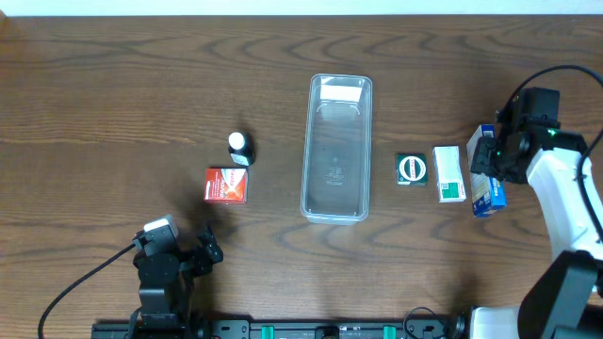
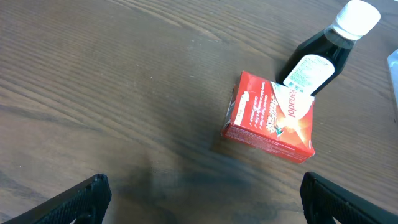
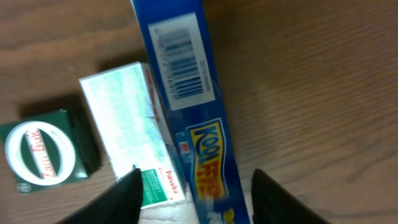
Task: Pack container
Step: 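Reach the right gripper to the tall blue box and grasp it, then carry the blue box with the right gripper and lower it into the container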
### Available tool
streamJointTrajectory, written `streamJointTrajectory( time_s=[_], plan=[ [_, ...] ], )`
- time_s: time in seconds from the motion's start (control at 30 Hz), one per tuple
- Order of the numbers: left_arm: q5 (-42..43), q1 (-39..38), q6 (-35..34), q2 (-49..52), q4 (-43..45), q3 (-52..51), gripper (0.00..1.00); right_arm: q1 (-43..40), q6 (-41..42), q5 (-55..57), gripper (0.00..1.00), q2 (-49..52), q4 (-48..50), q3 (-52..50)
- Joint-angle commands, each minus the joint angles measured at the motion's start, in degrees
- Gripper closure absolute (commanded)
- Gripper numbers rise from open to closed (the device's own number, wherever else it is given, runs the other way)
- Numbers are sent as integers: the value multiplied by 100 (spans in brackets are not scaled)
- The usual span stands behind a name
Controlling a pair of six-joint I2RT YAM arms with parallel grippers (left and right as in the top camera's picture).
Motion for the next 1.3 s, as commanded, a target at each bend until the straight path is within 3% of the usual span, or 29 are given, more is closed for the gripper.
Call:
streamJointTrajectory(
  time_s=[0.0,0.07,0.3,0.53,0.67,0.77,1.07,1.27],
  plan=[
    [-66,24,57,-4,15,-76,2,-37,197,175,61,83,39,90],
    [-66,24,57,-4,15,-76,2,-37,238,181,69,42,98,90],
    [-66,24,57,-4,17,-76,2,-22,343,129,83,-494,184,109],
    [-66,24,57,-4,15,-76,2,-22,833,-1786,98,-1593,258,118],
    [-66,24,57,-4,17,-76,2,66,1451,-3241,99,-1993,649,118],
    [-66,24,57,-4,17,-76,2,345,1967,-3713,99,-2037,1005,118],
    [-66,24,57,-4,17,-76,2,1967,2741,-3613,99,-1569,2487,114],
    [-66,24,57,-4,17,-76,2,2538,3541,-3058,99,-791,2944,114]
  ],
)
